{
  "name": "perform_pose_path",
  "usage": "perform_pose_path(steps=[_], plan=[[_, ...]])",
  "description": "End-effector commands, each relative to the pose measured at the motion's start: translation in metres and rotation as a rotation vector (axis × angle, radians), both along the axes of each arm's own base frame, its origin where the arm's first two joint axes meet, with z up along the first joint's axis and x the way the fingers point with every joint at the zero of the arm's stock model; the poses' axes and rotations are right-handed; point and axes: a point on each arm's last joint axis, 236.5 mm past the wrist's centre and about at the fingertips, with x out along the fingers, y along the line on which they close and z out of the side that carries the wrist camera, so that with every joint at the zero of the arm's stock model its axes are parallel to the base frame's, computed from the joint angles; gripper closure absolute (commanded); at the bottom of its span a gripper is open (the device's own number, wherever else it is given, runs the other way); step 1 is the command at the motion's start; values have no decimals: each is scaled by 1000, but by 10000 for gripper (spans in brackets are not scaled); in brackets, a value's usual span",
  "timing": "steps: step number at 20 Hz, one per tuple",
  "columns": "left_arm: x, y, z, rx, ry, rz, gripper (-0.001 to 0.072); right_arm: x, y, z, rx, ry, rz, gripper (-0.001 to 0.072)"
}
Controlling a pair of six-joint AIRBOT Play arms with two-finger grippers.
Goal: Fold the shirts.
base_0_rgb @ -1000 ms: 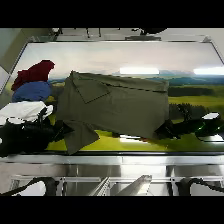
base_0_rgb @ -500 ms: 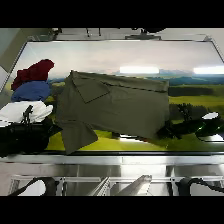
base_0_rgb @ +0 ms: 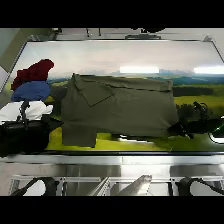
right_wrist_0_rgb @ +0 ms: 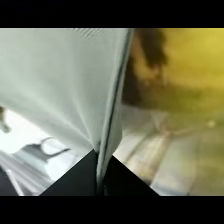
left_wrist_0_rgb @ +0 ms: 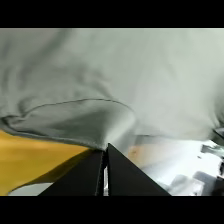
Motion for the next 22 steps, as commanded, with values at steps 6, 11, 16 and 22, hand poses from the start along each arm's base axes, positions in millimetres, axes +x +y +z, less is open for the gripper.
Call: perform_pose_path(steps=[6, 11, 16, 22], plan=[[46, -14, 119, 38, -368, -64, 678, 43, -9, 70, 76, -201, -102, 698], [122, -53, 126, 47, -409, -197, 678, 99, -7, 77, 96, -317, -188, 698], [216, -70, 99, 45, -417, -247, 678, 164, -21, 62, 137, -381, -282, 697], [285, -69, 23, 10, -338, -234, 678, 235, -48, 31, 230, -455, -403, 690]])
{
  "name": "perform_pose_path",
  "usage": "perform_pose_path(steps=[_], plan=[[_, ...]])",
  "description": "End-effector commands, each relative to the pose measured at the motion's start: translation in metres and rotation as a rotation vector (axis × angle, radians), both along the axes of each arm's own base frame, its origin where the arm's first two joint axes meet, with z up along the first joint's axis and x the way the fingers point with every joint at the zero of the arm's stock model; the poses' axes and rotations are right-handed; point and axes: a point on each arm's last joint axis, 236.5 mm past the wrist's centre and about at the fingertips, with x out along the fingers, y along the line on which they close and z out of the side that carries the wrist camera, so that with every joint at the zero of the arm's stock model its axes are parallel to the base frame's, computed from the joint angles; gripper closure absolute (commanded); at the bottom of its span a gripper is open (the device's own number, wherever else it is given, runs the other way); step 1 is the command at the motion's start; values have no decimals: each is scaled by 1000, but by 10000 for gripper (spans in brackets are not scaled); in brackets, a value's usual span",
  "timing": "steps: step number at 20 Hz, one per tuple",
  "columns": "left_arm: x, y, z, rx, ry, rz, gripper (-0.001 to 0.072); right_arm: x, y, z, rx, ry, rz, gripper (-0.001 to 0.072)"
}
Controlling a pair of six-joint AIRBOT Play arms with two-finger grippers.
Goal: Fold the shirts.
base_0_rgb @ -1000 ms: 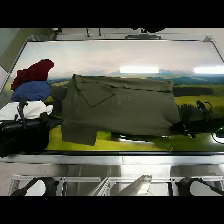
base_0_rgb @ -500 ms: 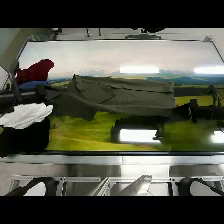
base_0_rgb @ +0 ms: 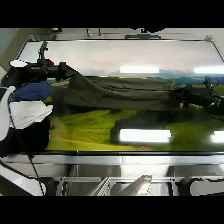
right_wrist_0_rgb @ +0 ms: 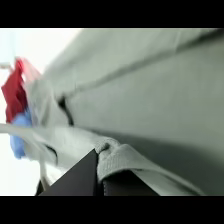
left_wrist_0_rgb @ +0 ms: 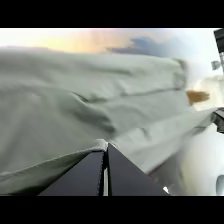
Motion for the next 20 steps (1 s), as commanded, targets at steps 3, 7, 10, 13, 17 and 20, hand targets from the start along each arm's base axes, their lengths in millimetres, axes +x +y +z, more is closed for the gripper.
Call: perform_pose_path(steps=[3, 7, 10, 13, 17, 20], plan=[[35, -2, -71, -28, 89, -8, 695, 46, -15, -40, 66, -36, -75, 578], [53, -5, -77, -29, 55, -17, 688, 53, -19, -51, -7, -107, -35, 578], [72, 3, -39, -19, -47, 6, 412, 66, -42, -33, -100, -175, -28, 578], [88, 29, -19, 8, -103, 127, 412, 78, -81, -31, -181, -110, -90, 471], [86, 60, -3, 12, -113, 192, 412, 84, -93, -20, -205, -132, -98, 429], [78, 64, 16, -15, -103, 154, 412, 74, -91, -30, -285, -115, -14, 141]])
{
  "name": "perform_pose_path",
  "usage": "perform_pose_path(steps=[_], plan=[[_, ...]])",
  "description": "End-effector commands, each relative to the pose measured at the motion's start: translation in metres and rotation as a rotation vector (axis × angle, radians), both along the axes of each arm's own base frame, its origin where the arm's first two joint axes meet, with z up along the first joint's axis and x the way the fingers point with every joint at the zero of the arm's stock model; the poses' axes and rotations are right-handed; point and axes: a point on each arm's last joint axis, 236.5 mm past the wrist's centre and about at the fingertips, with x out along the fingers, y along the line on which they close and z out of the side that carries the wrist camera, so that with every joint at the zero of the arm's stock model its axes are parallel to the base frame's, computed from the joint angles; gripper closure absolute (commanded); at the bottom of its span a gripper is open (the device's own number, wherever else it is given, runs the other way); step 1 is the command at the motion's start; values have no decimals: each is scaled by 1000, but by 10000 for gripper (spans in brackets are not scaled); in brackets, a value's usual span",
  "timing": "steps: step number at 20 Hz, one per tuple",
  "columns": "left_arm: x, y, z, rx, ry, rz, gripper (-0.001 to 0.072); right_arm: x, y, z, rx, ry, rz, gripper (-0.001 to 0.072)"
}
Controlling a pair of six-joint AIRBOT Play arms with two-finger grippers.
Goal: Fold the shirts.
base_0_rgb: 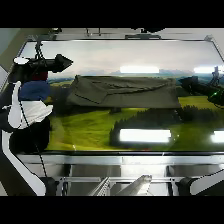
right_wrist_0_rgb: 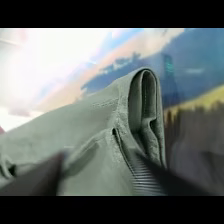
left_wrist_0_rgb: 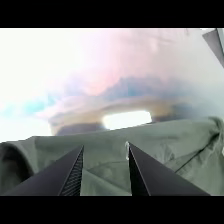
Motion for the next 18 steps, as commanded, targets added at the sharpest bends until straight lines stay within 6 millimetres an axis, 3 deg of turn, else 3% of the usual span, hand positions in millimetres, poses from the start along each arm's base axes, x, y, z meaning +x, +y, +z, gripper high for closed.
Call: perform_pose_path(steps=[1, 5, 9, 12, 15, 18], plan=[[-9, 6, 22, -25, 4, -32, 412, -13, -3, -13, -94, 61, 76, 88], [-30, -6, 26, -45, 49, -106, 412, -32, -10, -38, -231, 200, 150, 90], [-43, -14, 26, -56, 77, -160, 412, -16, 3, -34, -202, 202, 223, 92], [-57, -20, 25, -66, 112, -214, 412, -5, 11, -48, -235, 264, 272, 94], [-59, -21, 25, -68, 116, -222, 412, -2, 36, -54, -230, 277, 369, 130], [-62, -35, 24, -64, 116, -246, 412, -11, 67, -69, -205, 309, 465, 140]])
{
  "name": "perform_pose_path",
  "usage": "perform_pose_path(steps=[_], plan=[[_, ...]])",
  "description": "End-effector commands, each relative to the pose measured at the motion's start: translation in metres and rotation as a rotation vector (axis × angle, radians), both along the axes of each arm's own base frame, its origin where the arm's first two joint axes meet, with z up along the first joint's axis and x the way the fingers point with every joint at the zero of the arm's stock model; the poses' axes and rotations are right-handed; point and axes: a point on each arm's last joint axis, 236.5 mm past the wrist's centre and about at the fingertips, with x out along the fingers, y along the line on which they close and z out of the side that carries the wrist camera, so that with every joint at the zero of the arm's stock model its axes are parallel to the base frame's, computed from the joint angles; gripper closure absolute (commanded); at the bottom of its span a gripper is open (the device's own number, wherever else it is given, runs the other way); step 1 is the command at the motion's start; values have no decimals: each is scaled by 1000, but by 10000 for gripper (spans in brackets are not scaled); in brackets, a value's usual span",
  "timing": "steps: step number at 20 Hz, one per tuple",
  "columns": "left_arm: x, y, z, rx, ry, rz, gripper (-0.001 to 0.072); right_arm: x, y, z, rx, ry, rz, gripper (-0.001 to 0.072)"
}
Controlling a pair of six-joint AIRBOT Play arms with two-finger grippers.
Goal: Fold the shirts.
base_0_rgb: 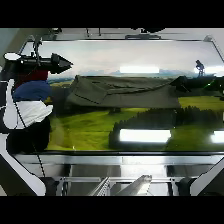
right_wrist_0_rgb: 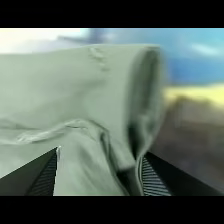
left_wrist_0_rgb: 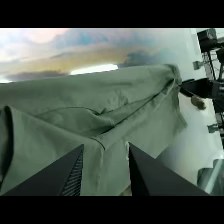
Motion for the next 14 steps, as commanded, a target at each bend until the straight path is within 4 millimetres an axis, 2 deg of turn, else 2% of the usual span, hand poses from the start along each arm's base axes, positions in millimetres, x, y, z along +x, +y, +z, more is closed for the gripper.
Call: perform_pose_path(steps=[1, 2, 3, 4, 5, 6, 7, 8, 10, 12, 14], plan=[[-5, -16, 0, 0, 5, -36, 412, -14, 28, -20, 4, 77, 102, 184], [-6, -25, -2, 7, 4, -46, 412, -14, 29, -19, 4, 76, 104, 490], [-6, -35, -3, 10, 1, -57, 413, -12, 30, -16, 5, 70, 106, 679], [-6, -48, -3, 11, -4, -68, 442, -10, 29, -13, 5, 70, 97, 691], [-6, -62, -6, 20, -10, -78, 521, -9, 29, -9, 12, 77, 88, 698], [-6, -76, -15, 60, -14, -91, 621, -9, 31, -1, 19, 82, 95, 698], [-8, -92, -26, 110, -19, -111, 680, -9, 33, 9, 29, 89, 104, 699], [-13, -113, -41, 155, -9, -137, 698, -10, 36, 22, 41, 91, 113, 698], [-23, -152, -74, 239, 21, -171, 700, -5, 47, 62, 97, 38, 120, 699], [-33, -193, -102, 286, 32, -196, 705, -2, 61, 116, 161, -41, 119, 699], [-44, -233, -119, 284, 22, -222, 705, -5, 79, 168, 203, -110, 133, 699]])
